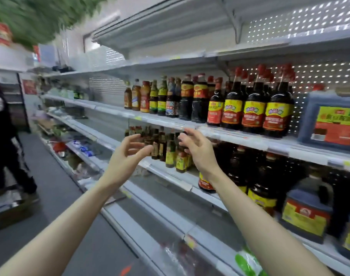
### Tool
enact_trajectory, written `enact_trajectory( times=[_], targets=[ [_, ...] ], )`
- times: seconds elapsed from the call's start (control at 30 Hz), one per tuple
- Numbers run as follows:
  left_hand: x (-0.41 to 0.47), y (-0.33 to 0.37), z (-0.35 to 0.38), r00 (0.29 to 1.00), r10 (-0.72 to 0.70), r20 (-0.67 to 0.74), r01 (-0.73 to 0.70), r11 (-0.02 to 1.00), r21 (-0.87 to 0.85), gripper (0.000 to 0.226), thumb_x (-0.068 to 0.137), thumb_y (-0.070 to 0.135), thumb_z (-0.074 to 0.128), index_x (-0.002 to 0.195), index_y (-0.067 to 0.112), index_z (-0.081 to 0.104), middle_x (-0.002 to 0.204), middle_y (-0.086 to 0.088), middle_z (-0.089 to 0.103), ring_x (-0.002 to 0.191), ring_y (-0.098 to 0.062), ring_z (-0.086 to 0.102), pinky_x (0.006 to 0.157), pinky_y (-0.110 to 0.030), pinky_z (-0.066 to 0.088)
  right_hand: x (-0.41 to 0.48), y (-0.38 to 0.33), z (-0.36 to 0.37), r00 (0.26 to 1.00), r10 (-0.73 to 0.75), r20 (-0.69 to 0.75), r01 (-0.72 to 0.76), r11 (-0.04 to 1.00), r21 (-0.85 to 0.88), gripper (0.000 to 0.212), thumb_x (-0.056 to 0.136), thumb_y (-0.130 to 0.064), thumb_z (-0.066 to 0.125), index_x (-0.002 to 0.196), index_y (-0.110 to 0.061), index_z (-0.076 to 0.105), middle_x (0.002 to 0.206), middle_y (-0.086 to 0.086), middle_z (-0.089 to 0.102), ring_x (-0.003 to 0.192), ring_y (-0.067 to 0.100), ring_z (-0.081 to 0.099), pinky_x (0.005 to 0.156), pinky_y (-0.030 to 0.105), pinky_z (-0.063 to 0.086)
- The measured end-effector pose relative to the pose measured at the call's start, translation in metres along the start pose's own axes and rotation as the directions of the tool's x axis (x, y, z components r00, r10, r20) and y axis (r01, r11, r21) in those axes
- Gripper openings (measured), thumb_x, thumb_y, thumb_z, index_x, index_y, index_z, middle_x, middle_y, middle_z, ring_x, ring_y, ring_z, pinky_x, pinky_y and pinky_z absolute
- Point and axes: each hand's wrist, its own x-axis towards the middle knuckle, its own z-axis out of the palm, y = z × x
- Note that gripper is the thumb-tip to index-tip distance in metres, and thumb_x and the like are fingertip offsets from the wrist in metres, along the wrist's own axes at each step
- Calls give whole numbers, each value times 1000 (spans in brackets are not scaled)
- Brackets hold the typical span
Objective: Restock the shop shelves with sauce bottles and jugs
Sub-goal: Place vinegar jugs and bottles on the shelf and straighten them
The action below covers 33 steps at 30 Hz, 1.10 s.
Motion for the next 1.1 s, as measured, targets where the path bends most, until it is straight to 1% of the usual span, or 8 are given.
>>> enact_trajectory(
  times=[0.13,0.27,0.33,0.47,0.7,0.87,0.93,1.1],
  targets=[
    [43,-47,-43,999,-8,-33,10,999,43,61,76,44,64,131,24,48,110,4,63,97,-4,62,67,-9,48,48,47,60,999,6,34,-6,1000,6,37,92,-34,62,126,-20,59,109,-2,68,105,16,64,86,30,53],
    [118,-103,-70,1000,-28,-5,29,997,77,53,84,38,65,132,23,48,110,7,63,98,-5,61,74,-17,47,111,99,111,1000,9,9,-9,1000,11,39,92,-37,61,127,-21,58,109,-3,68,102,13,64,77,25,55],
    [158,-130,-79,999,-37,23,34,995,98,52,86,37,65,133,22,47,110,5,63,100,-8,62,77,-19,48,146,124,132,1000,23,-12,-23,1000,20,36,92,-36,61,124,-23,58,109,-2,68,103,13,64,83,27,54],
    [216,-187,-89,993,-70,98,59,992,109,48,86,36,65,129,23,48,109,5,63,98,-6,62,70,-8,48,199,173,163,995,93,-43,-92,996,18,33,93,-32,60,124,-21,57,103,-5,69,101,13,65,85,27,52],
    [279,-306,-85,950,-219,223,205,975,82,48,83,42,64,126,27,51,108,7,64,86,7,62,76,-16,47,233,274,196,960,259,-104,-263,964,-30,32,93,-26,60,123,-13,58,100,0,68,87,6,63,79,17,50],
    [305,-414,-67,861,-322,393,326,943,59,49,83,43,69,125,27,52,109,6,63,96,-2,61,81,-22,48,228,367,215,883,419,-212,-439,897,-55,30,92,-29,62,120,-19,57,108,6,68,97,15,65,85,24,49],
    [311,-462,-61,803,-369,467,387,920,61,53,74,50,68,121,29,52,109,7,63,97,-3,61,83,-25,49,218,407,226,836,480,-265,-509,859,-48,25,92,-27,61,116,-20,57,105,6,69,96,16,64,79,18,48],
    [304,-584,-54,611,-515,601,537,827,162,59,62,56,72,113,30,56,103,6,64,93,-5,61,89,-31,48,170,506,266,633,652,-419,-711,703,21,24,92,-21,63,115,-17,59,98,3,67,86,11,64,65,13,48]
  ],
)
